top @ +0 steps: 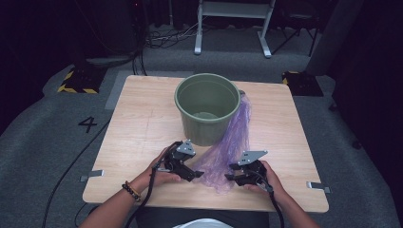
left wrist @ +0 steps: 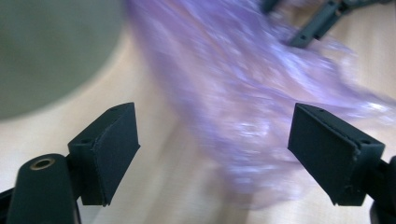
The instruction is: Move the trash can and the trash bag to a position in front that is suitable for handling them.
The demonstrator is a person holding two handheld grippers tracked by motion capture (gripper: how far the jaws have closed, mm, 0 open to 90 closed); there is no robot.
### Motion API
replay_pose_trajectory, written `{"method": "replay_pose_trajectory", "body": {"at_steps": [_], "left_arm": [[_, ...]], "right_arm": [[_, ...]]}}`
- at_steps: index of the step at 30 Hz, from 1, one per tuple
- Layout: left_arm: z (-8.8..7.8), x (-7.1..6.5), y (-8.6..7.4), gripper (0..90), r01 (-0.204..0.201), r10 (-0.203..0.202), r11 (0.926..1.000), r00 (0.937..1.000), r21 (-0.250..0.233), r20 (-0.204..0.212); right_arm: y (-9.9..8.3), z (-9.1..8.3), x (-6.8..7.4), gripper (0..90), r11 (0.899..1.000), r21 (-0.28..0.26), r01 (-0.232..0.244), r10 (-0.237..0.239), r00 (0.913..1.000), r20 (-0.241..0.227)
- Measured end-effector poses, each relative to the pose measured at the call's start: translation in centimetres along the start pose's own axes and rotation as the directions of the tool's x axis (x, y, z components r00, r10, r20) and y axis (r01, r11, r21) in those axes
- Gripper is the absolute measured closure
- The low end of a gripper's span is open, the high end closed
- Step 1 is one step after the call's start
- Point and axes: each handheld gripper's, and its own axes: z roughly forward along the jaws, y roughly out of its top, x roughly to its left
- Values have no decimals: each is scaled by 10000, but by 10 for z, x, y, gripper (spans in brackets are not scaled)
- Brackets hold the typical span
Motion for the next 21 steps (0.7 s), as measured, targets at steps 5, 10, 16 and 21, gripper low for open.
{"method": "replay_pose_trajectory", "body": {"at_steps": [5, 10, 16, 21], "left_arm": [[6, -3, -1, 382, -495, 561, 9962, 9941, 720, -930], [-3, 6, -7, 587, -680, 753, 9954, 9910, 674, -1110], [-18, 15, -22, 747, -921, 992, 9940, 9862, 590, -1327], [-34, 26, -35, 772, -1020, 1129, 9920, 9804, 741, -1615]], "right_arm": [[3, -5, 8, 344, 9989, -430, 163, -171, 9997, -168], [6, -26, 11, 291, 9932, -1142, 212, -240, 9994, -232], [9, -53, 12, 274, 9842, -1723, 398, -427, 9990, -131], [15, -74, -3, 271, 9733, -2258, 418, -247, 9967, 778]]}}
